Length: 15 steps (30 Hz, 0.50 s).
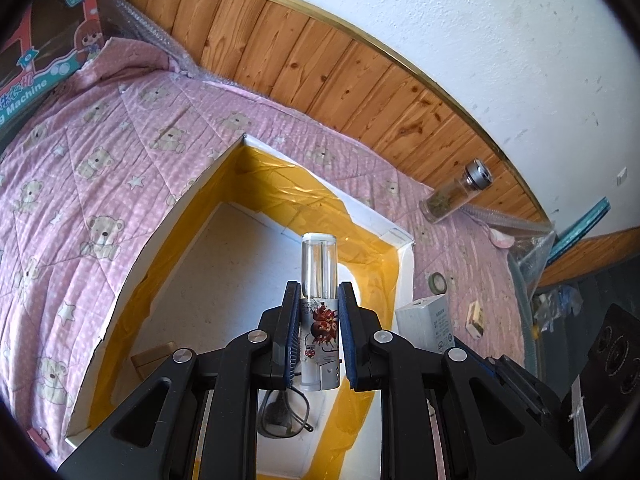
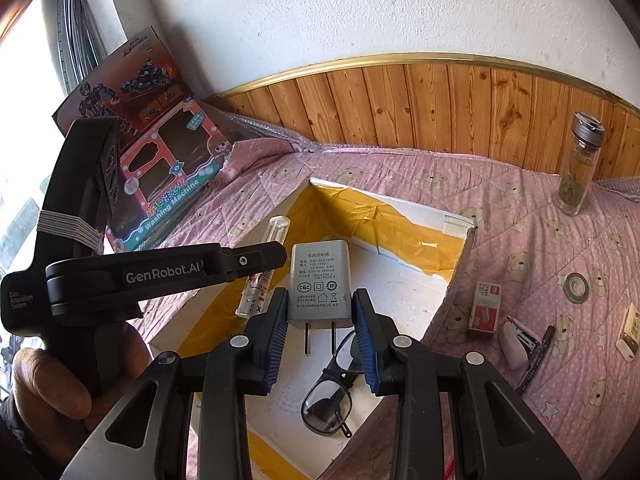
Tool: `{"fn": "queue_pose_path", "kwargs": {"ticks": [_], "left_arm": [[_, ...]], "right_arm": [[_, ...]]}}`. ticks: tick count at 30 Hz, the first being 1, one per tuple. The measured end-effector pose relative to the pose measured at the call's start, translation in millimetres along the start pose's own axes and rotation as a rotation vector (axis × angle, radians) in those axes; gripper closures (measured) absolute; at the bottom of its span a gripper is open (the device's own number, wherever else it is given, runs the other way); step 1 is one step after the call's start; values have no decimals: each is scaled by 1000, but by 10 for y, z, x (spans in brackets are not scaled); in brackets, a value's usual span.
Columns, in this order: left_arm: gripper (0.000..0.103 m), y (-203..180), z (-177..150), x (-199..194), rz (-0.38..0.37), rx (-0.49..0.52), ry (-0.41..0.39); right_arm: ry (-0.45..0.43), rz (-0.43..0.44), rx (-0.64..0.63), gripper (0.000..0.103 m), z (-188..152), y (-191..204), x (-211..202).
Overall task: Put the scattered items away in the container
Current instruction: 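Lower the charger and perfume bottle with both tools into the box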
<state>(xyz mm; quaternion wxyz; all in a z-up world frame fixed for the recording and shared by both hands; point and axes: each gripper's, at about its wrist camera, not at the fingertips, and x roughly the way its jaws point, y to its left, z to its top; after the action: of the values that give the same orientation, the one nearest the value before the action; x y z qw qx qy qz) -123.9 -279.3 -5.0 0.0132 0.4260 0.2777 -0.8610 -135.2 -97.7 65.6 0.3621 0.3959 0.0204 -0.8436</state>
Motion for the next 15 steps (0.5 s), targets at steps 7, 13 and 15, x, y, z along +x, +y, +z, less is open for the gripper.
{"fn": "queue_pose_path", "kwargs": {"ticks": [7,13,15], "left_arm": [[84,20,109,173,17,-9,25],[84,60,157,339,36,-24,51],[84,57,164,383,44,-25,59]], "right_arm": [[24,-8,-7,69,101,-74,187],[44,-24,-13,69,151,-165,338],[50,-26,-11,69,172,-202,381]]}}
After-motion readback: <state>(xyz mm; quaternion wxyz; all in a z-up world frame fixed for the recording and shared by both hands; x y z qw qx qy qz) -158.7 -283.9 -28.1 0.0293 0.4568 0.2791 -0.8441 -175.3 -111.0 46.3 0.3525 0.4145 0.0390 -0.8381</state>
